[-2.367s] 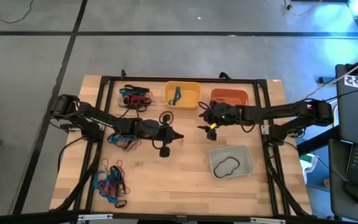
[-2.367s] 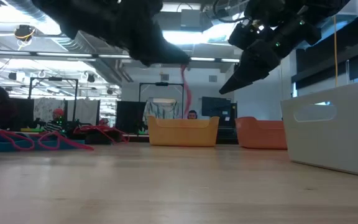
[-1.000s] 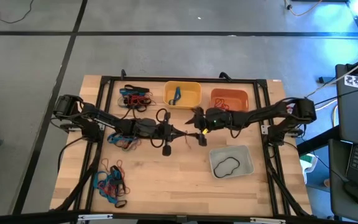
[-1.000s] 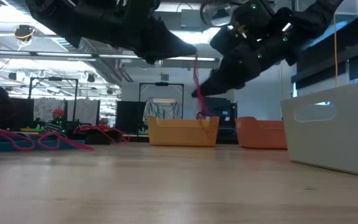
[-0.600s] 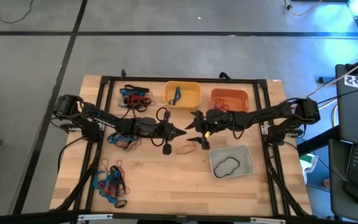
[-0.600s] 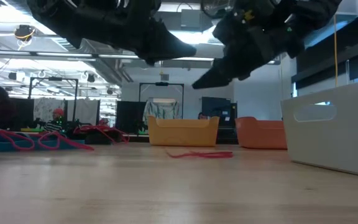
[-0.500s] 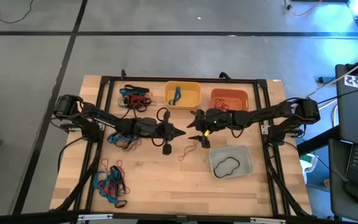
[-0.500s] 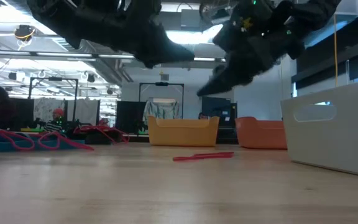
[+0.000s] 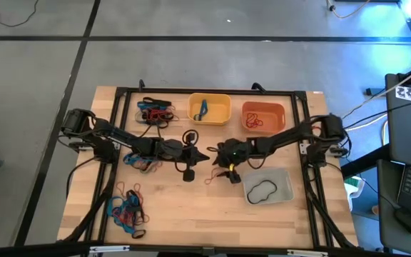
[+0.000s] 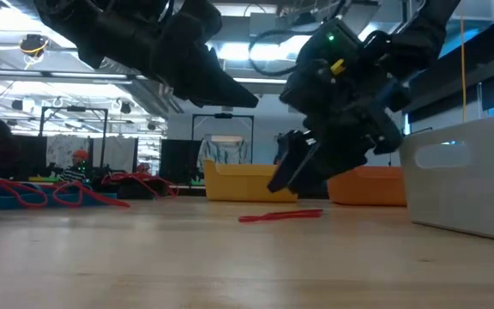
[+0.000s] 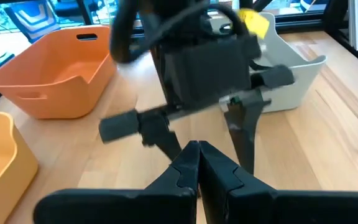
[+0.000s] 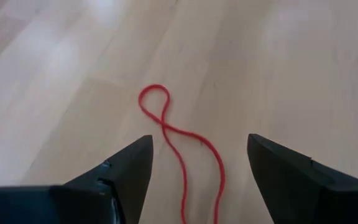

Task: Sort rubber bands into baskets
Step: Put the red rubber band into the orange bin

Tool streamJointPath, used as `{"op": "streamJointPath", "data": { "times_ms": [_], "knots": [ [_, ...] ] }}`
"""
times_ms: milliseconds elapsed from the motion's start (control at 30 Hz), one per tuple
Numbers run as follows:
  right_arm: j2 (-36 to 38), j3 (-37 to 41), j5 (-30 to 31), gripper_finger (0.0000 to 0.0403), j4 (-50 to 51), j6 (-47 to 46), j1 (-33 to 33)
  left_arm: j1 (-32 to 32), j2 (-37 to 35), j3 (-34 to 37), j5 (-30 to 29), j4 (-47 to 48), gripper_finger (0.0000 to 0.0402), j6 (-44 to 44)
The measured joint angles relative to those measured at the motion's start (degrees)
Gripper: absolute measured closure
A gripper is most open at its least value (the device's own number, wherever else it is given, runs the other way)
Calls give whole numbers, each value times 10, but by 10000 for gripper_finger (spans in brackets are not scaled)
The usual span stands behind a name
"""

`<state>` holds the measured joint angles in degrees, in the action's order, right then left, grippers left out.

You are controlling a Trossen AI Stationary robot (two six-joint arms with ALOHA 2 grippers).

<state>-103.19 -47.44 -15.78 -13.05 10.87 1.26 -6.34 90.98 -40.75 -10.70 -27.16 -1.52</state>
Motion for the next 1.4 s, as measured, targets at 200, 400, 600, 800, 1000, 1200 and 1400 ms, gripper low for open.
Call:
{"op": "streamJointPath", "data": {
  "times_ms": [200, 400, 600, 800, 1000, 1200, 1400],
  "knots": [
    [-17, -16, 17, 142, 36, 1, -2, 0, 0, 0, 0, 0, 400, 0],
    [-24, -17, 20, 153, 39, 13, -2, 0, 0, 0, 0, 2, 400, -1],
    [-37, -18, 42, 205, 35, 14, -2, 0, 0, 0, 0, 4, 400, -1],
    [-38, -18, 48, 266, 35, 14, -1, 0, 0, 0, 0, 6, 400, -2],
    [-38, -18, 70, 336, 37, 14, -1, 0, 0, 0, 0, 11, 400, -3],
    [-36, -17, 77, 396, 38, 16, -1, 0, 0, 0, 0, 12, 400, -15],
    [-8, -14, 119, 399, 72, 29, -2, 0, 0, 0, 0, 12, 400, -19]
  ]
}}
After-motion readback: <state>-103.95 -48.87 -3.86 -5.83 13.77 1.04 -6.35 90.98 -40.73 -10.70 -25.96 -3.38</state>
